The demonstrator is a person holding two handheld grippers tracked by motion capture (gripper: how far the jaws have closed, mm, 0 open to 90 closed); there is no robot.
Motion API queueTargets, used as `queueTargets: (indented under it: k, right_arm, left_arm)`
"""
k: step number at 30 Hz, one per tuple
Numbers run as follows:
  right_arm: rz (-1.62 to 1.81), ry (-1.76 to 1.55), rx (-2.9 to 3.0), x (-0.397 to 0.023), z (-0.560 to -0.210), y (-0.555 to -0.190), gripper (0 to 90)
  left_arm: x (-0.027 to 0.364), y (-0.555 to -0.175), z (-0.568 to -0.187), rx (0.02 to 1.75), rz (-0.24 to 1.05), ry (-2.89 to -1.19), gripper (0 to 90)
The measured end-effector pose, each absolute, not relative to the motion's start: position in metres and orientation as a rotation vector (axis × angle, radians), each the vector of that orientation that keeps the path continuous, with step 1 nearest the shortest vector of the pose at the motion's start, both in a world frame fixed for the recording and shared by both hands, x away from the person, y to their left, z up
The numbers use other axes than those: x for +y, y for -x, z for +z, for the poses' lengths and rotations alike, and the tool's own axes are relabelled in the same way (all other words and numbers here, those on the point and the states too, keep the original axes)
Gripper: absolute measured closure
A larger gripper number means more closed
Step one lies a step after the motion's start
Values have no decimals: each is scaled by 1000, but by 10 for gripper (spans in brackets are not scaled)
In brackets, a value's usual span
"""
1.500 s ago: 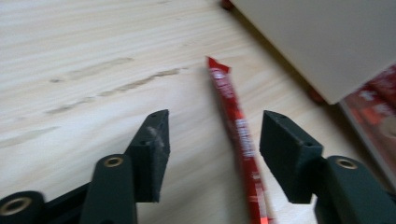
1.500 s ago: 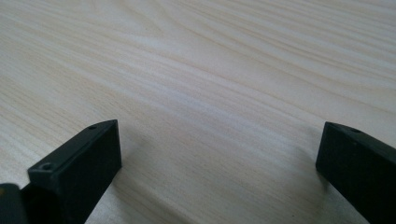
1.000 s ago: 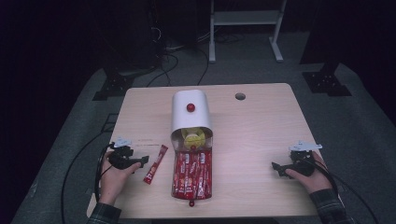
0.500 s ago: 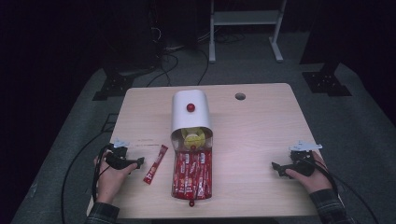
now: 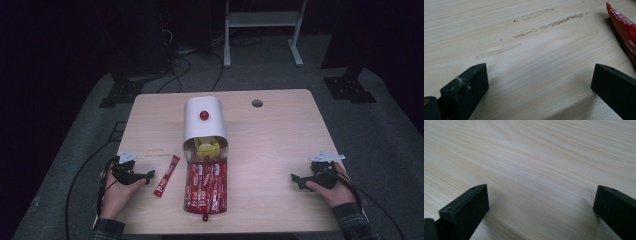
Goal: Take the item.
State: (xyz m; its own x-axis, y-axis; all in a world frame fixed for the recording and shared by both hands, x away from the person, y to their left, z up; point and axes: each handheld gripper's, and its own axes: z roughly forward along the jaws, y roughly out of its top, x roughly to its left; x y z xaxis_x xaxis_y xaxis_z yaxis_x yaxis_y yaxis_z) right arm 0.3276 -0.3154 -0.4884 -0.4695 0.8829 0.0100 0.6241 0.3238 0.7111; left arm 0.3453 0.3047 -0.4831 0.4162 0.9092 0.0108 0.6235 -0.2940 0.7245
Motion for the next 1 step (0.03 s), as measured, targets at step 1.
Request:
queueTargets:
  k: [1]
  right_arm:
    - [933,-1337,2215,-315,-488,-328,0]
  left_arm:
    - [305,-345,-483,1295,568,-2027,6]
